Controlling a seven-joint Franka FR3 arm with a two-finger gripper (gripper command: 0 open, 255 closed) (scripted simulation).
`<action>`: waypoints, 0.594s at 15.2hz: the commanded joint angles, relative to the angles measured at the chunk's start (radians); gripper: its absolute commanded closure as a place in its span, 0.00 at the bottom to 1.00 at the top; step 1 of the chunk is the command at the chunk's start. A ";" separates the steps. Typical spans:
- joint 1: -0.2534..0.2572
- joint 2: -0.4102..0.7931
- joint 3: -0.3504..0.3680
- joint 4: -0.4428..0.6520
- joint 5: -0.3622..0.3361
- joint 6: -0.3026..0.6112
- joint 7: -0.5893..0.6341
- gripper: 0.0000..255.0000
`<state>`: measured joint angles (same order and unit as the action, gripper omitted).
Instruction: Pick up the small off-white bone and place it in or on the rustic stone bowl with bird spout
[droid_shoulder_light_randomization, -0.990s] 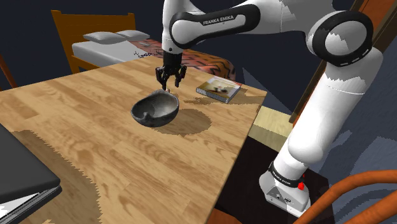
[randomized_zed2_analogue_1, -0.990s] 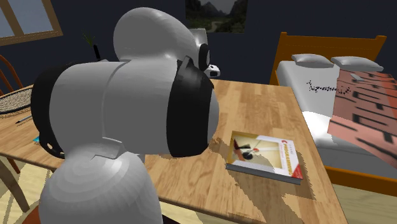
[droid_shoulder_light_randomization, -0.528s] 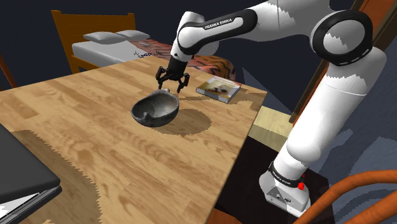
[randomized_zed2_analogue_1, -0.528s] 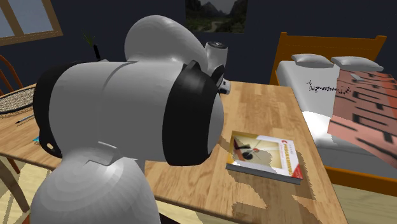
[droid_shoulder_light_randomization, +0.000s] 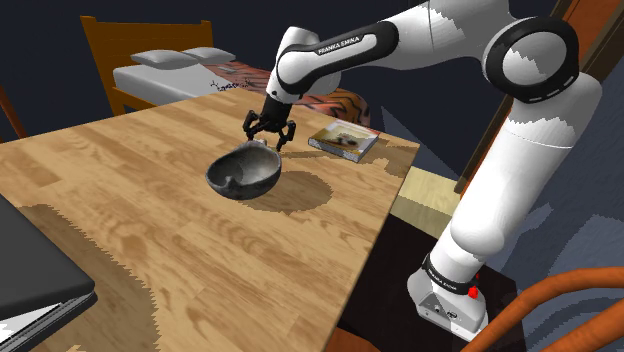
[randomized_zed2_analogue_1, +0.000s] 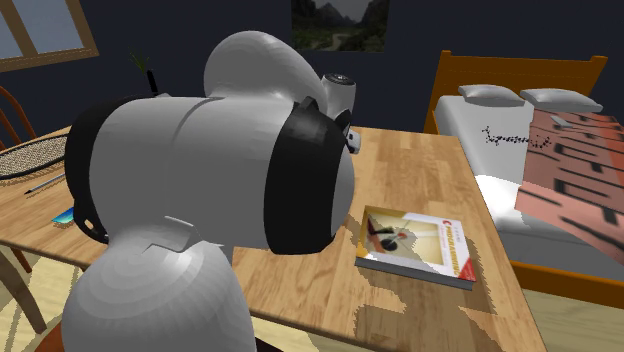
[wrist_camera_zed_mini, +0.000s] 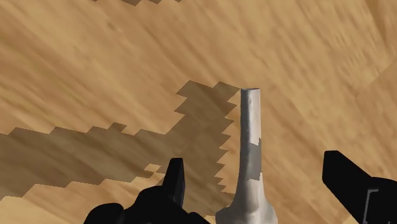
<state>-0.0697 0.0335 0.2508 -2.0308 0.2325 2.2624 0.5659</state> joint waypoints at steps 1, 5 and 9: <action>0.000 0.000 0.000 0.000 0.000 0.001 0.000 0.00; 0.000 0.000 0.000 0.000 0.000 0.000 0.000 1.00; 0.000 0.000 0.000 0.000 0.000 0.000 0.000 1.00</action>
<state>-0.0696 0.0335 0.2510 -2.0309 0.2325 2.2626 0.5659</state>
